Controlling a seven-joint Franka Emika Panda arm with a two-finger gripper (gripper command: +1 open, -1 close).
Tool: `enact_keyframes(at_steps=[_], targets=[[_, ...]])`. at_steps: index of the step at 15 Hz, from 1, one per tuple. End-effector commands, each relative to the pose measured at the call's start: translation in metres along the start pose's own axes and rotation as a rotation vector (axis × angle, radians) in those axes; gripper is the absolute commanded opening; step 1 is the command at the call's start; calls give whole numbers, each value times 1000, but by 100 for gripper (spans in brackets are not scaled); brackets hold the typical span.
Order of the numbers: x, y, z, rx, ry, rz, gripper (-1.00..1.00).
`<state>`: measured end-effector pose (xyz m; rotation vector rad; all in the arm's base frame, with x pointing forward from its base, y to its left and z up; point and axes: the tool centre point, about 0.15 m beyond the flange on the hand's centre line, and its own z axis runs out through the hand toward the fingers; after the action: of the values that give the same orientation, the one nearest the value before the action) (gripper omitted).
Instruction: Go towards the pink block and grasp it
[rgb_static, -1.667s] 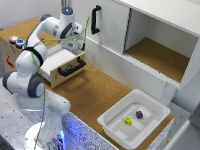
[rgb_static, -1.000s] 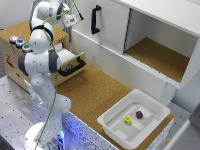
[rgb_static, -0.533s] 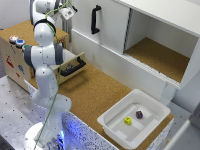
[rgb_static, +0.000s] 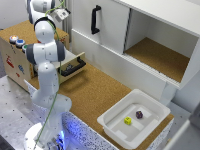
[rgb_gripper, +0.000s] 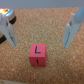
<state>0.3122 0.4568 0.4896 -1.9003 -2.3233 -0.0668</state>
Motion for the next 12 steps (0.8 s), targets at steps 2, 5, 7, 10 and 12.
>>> enact_keyframes(at_steps=[2, 5, 7, 10, 12], targets=[[17, 16, 28, -37, -138, 36, 100], [13, 21, 39, -57, -121, 80, 100], [13, 25, 43, -85, -119, 101, 100], [14, 23, 53, -89, -108, 114, 100], [14, 20, 59, -90, -104, 129, 100]])
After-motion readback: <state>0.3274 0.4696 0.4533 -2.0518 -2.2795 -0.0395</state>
